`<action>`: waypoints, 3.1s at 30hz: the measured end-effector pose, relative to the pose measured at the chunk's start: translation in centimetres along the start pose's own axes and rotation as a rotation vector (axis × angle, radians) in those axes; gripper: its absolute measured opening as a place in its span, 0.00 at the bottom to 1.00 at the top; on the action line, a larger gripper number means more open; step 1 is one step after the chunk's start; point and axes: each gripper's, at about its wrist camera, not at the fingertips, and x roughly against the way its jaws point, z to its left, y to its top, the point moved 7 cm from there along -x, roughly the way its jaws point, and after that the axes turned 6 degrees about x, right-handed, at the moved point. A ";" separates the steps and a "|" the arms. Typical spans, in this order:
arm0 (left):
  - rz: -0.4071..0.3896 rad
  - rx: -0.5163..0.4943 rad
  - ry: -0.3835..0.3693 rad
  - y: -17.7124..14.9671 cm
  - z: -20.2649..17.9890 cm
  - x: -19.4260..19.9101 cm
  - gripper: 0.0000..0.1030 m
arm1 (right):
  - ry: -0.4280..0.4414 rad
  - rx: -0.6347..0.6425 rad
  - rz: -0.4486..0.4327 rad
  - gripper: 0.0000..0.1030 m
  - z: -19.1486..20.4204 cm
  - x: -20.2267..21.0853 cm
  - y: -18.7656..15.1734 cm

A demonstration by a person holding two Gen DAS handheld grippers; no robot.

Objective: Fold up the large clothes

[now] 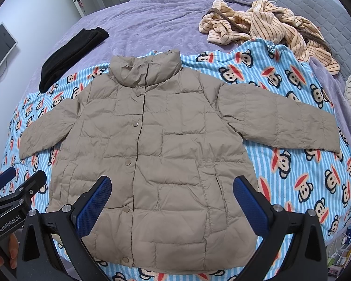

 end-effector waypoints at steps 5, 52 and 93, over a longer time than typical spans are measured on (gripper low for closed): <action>0.000 0.000 -0.001 0.0 0.0 0.0 1.00 | 0.000 0.002 -0.002 1.00 0.0 0.0 0.0; 0.015 0.006 0.001 -1.1 0.9 -0.7 1.00 | 0.001 0.001 0.002 1.00 0.1 -0.6 0.1; 0.109 0.672 -0.347 3.6 29.3 -25.6 1.00 | 0.181 -0.046 0.181 1.00 16.0 -15.3 -1.7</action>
